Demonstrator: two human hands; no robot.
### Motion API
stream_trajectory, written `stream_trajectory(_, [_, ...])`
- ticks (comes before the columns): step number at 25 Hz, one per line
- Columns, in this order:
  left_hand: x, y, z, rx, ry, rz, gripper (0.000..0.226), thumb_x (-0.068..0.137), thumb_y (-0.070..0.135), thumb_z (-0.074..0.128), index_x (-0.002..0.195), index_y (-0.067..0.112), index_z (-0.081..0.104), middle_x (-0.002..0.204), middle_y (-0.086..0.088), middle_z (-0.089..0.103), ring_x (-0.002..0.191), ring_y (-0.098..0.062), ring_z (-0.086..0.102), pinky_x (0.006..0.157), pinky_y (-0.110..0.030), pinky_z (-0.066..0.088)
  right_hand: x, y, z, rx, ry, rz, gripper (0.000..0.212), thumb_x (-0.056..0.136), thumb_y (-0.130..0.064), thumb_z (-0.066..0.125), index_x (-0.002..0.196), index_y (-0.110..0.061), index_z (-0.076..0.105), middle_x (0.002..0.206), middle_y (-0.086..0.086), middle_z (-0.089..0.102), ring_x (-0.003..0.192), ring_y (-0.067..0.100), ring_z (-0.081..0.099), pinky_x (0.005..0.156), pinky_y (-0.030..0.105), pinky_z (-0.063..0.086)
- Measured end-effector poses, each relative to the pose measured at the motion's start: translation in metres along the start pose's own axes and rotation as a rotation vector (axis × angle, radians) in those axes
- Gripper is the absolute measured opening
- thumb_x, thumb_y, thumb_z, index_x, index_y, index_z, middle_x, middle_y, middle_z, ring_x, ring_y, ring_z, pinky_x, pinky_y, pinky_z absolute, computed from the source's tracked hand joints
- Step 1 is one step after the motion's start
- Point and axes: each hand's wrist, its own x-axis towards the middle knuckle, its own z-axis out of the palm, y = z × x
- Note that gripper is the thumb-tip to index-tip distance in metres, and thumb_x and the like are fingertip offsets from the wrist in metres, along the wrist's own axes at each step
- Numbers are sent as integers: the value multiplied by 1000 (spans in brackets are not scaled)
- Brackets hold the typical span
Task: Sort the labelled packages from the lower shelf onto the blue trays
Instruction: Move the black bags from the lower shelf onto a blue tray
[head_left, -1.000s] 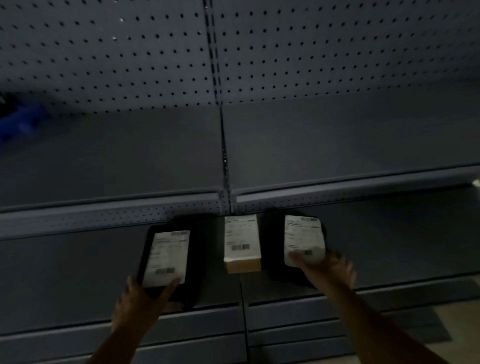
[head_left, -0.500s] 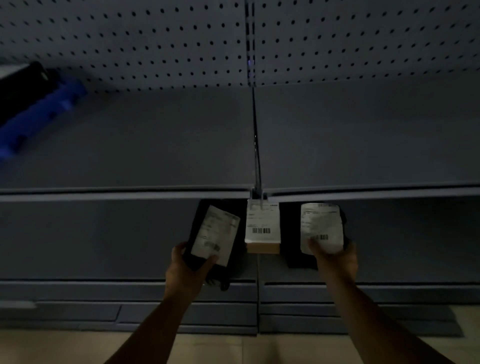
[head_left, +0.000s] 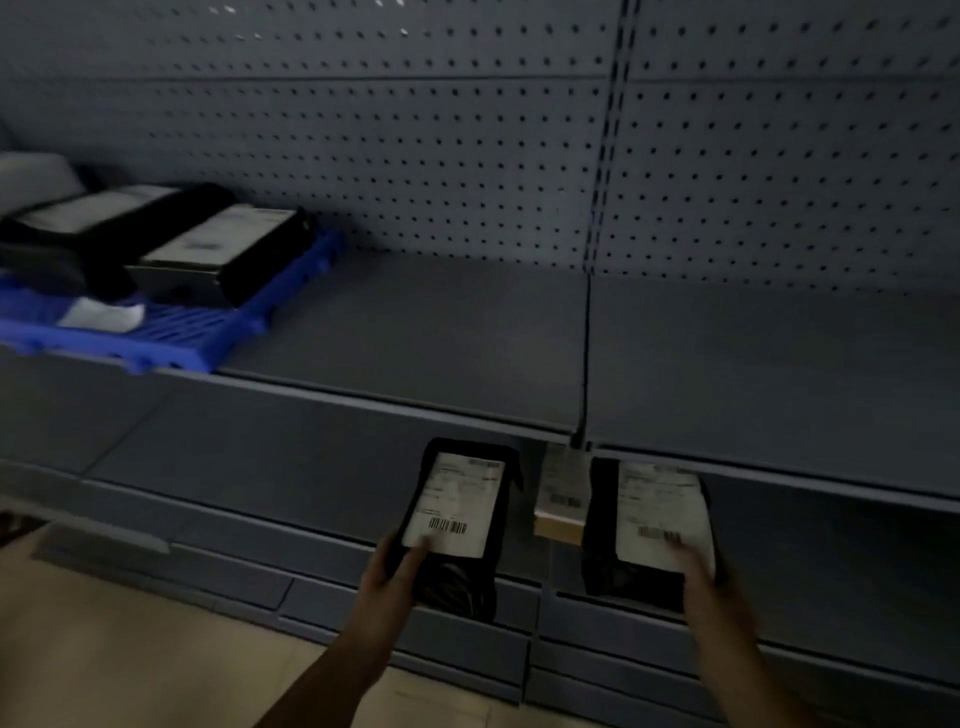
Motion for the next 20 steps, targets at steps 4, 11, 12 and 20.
stream_trajectory(4, [-47,-1,-20,-64,62,49,37,100,28,63,135,18,57,125,-8,69,110,-25,68,89,-40,58,-37,-17,27,-60,-269,-62,38,90,-31,72,125,-16,67,110,5,68,90,24,62,74,32,47])
stream_trajectory(11, [-110,-18,-83,-233,289,68,26,96,30,68,122,30,64,105,2,79,92,-20,77,65,-37,62,-88,-9,87,-128,-560,-170,30,88,-31,75,115,-18,70,95,-7,70,83,12,64,69,32,52])
stream_trajectory(12, [-120,-20,-95,-263,340,71,21,96,29,70,116,32,67,97,6,81,85,-16,78,60,-33,61,-102,-6,99,-143,-603,-187,28,88,-32,76,112,-18,71,93,-7,69,82,11,64,66,31,51])
stream_trajectory(20, [-202,-2,-195,-407,663,250,22,92,33,72,115,33,70,104,7,79,93,-12,76,64,-27,61,-229,-13,175,-190,-956,-269,23,84,-39,77,98,-21,74,89,-3,76,77,13,72,58,27,54])
